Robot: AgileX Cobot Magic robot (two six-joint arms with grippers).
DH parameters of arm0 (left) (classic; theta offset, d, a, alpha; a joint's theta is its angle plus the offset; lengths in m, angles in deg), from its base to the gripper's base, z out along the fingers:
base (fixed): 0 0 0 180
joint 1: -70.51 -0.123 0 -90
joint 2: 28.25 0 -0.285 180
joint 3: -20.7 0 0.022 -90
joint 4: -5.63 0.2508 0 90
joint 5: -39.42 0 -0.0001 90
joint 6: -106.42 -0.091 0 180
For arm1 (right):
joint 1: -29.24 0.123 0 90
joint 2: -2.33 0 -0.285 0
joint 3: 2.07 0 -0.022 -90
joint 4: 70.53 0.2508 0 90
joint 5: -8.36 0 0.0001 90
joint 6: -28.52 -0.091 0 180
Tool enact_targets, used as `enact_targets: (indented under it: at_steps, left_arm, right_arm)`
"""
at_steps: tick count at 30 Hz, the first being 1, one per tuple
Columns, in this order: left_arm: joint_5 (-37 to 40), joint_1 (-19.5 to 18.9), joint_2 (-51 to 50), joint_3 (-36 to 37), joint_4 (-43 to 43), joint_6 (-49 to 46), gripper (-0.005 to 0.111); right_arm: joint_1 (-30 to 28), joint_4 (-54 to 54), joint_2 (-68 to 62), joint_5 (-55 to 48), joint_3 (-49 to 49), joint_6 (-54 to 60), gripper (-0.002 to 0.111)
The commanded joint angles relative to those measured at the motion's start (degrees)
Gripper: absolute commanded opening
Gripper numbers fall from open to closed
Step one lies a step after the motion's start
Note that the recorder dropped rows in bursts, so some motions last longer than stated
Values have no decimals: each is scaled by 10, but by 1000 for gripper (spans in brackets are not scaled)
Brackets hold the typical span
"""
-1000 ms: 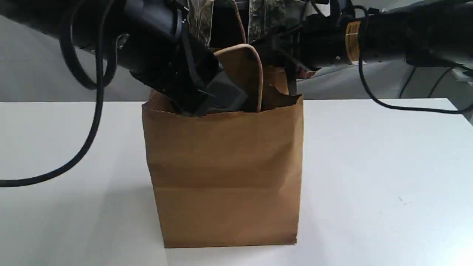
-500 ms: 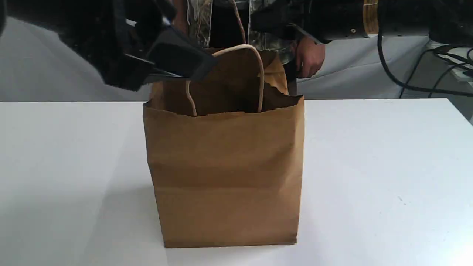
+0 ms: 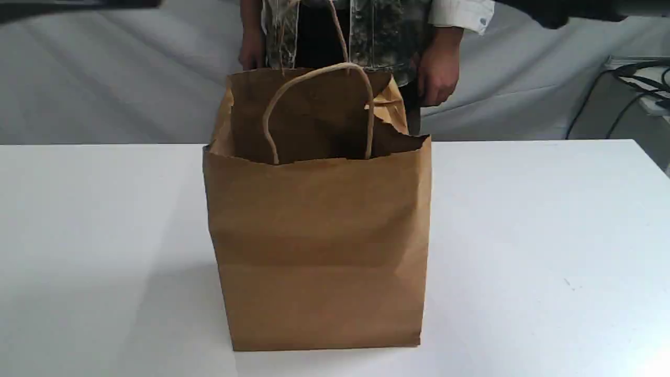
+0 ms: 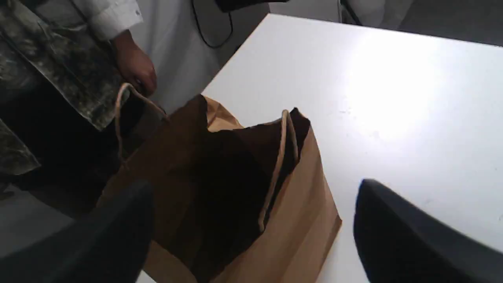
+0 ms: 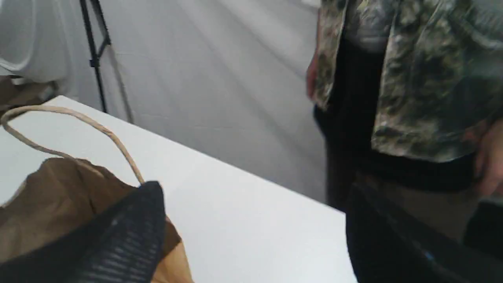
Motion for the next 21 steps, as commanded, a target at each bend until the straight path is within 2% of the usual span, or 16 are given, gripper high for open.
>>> enact_targets:
  at_steps: [1, 4, 6, 10, 14, 17, 21]
  left_arm:
    - [-3, 0, 40, 1, 1, 12, 71]
    - [-4, 0, 71, 1, 1, 18, 71]
    - [-3, 0, 89, 1, 2, 33, 71]
    - [16, 0, 124, 1, 21, 59, 71]
    - [26, 0, 167, 2, 23, 73, 69]
    - [26, 0, 208, 2, 23, 88, 68]
    - [26, 0, 263, 2, 34, 112, 67]
  right_arm:
    - [-3, 5, 95, -13, -58, 291, 51]
    - [7, 5, 170, -78, -100, 513, 39]
    - [21, 5, 212, -163, -115, 597, 31]
    - [36, 5, 280, -314, -120, 610, 13]
    - [36, 80, 354, -453, -121, 606, 0]
    - [36, 146, 408, -484, -122, 605, 0]
    - [36, 251, 514, -465, -136, 605, 0]
